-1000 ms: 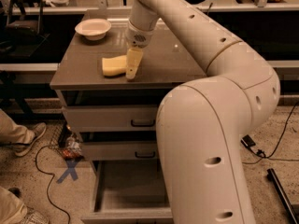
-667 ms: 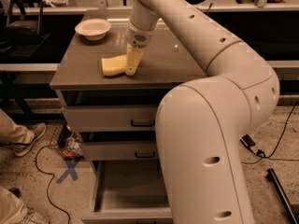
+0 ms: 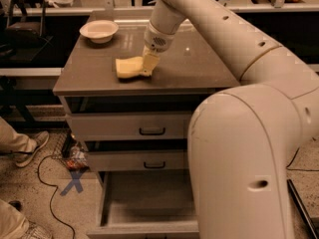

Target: Place sponge into bottom drawer

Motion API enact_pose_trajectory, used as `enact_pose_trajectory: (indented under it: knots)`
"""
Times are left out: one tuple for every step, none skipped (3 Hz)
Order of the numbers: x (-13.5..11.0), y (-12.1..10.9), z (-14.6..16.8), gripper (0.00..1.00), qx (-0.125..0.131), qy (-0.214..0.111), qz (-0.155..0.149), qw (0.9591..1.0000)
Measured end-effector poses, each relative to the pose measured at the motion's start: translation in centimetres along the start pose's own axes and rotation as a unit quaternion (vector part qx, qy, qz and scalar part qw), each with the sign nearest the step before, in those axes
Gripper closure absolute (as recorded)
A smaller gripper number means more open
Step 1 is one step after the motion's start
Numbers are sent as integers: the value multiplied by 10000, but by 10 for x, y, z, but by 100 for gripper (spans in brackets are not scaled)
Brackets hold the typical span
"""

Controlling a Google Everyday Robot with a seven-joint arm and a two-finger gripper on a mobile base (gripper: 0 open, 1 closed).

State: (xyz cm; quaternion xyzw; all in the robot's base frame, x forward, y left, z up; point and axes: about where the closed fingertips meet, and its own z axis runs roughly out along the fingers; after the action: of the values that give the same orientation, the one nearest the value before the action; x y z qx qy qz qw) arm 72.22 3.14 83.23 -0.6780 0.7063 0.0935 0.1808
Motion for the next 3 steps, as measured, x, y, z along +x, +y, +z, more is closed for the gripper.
enact_pose_trajectory:
  knots:
    - [19,19,-21,100,108,-306,442,9985]
    - [44,54,-40,100,172,-404,940,9946]
    - [73,99,-61,100,230,-314,1571,9868]
